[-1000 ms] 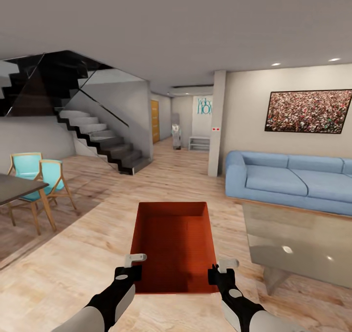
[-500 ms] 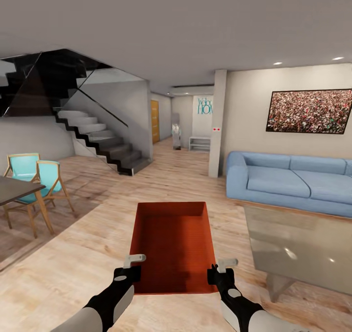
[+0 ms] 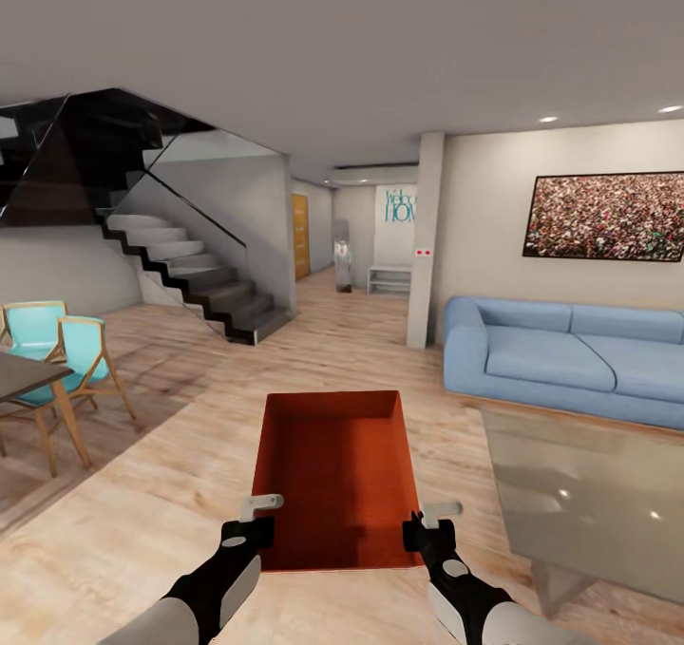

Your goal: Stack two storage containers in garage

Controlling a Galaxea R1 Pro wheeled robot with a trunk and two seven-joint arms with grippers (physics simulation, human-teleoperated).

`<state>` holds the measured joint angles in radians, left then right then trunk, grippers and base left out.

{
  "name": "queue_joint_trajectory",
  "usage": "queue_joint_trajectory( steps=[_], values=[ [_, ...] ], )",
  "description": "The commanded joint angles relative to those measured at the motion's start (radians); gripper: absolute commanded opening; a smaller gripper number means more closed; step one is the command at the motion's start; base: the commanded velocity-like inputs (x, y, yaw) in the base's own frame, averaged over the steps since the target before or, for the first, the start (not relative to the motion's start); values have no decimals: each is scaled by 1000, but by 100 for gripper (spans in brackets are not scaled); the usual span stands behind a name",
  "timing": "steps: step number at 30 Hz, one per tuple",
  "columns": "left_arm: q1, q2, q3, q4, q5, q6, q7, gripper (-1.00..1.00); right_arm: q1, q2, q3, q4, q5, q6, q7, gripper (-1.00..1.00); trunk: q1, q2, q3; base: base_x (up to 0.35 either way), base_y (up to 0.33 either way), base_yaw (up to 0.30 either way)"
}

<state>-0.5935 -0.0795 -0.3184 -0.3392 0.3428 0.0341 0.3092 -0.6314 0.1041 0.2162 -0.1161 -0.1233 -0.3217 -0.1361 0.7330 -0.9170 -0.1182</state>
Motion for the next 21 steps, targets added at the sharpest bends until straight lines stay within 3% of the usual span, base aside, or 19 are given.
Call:
queue_joint_trajectory(
  steps=[1,8,9,21],
  values=[
    [-2,1,-3,-4,0,4,8,-100,-1,-6,15,7,-16,-8,-3,-100,1,-1,-1,322,0,0],
    [-2,0,-2,-4,-1,4,8,-100,-1,-2,-68,7,62,-9,-1,-100,1,-1,-1,322,0,0],
    [-2,0,87,-4,-70,4,8,-100,-1,-9,118,7,-134,-10,-3,-100,1,-1,-1,322,0,0],
    [-2,0,87,-2,-70,4,7,-100,0,-10,119,7,-134,-10,-3,-100,1,-1,-1,322,0,0]
  ],
)
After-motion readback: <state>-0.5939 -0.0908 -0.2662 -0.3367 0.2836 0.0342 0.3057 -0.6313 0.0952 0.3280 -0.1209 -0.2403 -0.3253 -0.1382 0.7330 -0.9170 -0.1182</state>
